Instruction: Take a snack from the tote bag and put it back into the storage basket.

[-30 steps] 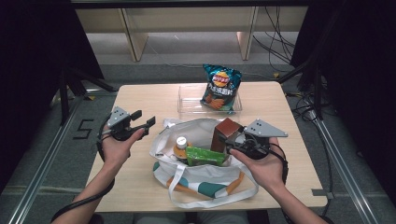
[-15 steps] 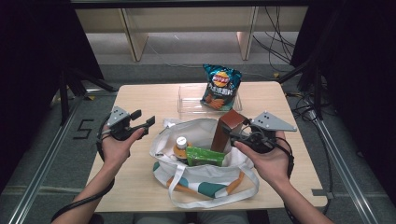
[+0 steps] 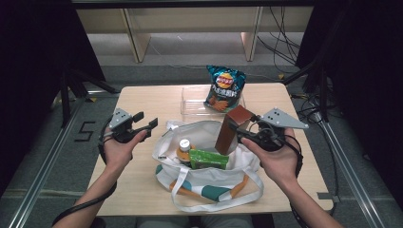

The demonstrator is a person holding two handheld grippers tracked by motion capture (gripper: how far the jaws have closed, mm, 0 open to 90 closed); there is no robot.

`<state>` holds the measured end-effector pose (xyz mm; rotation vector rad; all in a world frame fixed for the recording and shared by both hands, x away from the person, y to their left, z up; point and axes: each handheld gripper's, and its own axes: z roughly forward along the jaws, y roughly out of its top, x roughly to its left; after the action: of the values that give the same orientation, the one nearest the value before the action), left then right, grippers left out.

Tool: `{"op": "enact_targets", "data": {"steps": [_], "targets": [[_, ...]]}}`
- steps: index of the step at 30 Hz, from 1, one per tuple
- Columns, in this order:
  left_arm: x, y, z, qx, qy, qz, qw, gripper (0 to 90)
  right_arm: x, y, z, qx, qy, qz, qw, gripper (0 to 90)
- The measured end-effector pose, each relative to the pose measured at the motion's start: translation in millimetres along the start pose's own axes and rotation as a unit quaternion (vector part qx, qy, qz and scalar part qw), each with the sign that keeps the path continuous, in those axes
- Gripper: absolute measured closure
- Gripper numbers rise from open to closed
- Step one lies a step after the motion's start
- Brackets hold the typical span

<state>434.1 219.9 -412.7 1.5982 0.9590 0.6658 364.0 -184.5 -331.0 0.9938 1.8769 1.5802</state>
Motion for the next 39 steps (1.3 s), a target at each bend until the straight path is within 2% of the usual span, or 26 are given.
{"op": "enact_targets", "data": {"steps": [1, 2, 7, 8, 9, 18, 20, 26, 27, 28, 29, 31, 39], "targets": [[-0.3, -0.1, 0.0, 0.000, 0.000, -0.001, 1.0000, 33.4, -0.9, 1.0, -0.4, -0.002, 0.002, -0.005, 1.0000, 39.2], [-0.5, -0.1, 0.0, 0.000, 0.000, -0.001, 1.0000, 33.4, 0.3, 1.9, -1.3, 0.001, -0.002, 0.005, 1.0000, 39.1], [-0.7, 0.3, -0.1, -0.001, -0.001, -0.001, 1.0000, 33.3, -1.2, 7.0, -3.5, -0.008, -0.009, -0.001, 0.9999, 39.2], [-0.6, 0.4, -0.1, -0.001, -0.001, -0.001, 1.0000, 33.3, -0.3, 7.7, -3.7, -0.007, -0.009, 0.009, 0.9999, 39.2], [-0.6, 0.4, -0.1, -0.001, 0.000, -0.001, 1.0000, 33.3, -1.5, 8.2, -2.9, -0.013, -0.006, 0.002, 0.9999, 39.2], [-0.2, 0.1, 0.5, 0.000, 0.000, -0.002, 1.0000, 33.3, -4.3, 14.5, -4.6, -0.022, -0.014, 0.002, 0.9997, 39.2], [-0.3, 0.2, 0.6, 0.000, -0.001, 0.000, 1.0000, 33.4, -3.6, 15.2, -5.0, -0.020, -0.011, 0.009, 0.9997, 39.2], [-1.1, 0.1, 0.7, 0.000, -0.002, -0.002, 1.0000, 33.3, -5.5, 21.1, -5.6, -0.030, -0.019, 0.003, 0.9994, 39.2], [-1.0, 0.1, 0.7, 0.000, -0.001, -0.002, 1.0000, 33.3, -6.4, 22.2, -6.2, -0.032, -0.022, -0.004, 0.9992, 39.3], [-0.9, 0.2, 0.7, 0.000, -0.001, -0.003, 1.0000, 33.4, -4.4, 22.3, -6.7, -0.029, -0.022, 0.008, 0.9993, 39.3], [-0.6, 0.3, 0.6, 0.000, -0.002, -0.003, 1.0000, 33.4, -5.8, 23.2, -5.4, -0.034, -0.018, 0.002, 0.9992, 39.3], [0.5, 0.9, 0.2, -0.001, -0.002, 0.001, 1.0000, 33.4, -6.2, 24.2, -5.2, -0.035, -0.025, 0.004, 0.9991, 39.3], [1.0, 1.5, 0.0, -0.002, -0.001, -0.001, 1.0000, 33.4, -6.9, 25.6, -2.8, -0.033, -0.024, 0.003, 0.9992, 39.3]]}}
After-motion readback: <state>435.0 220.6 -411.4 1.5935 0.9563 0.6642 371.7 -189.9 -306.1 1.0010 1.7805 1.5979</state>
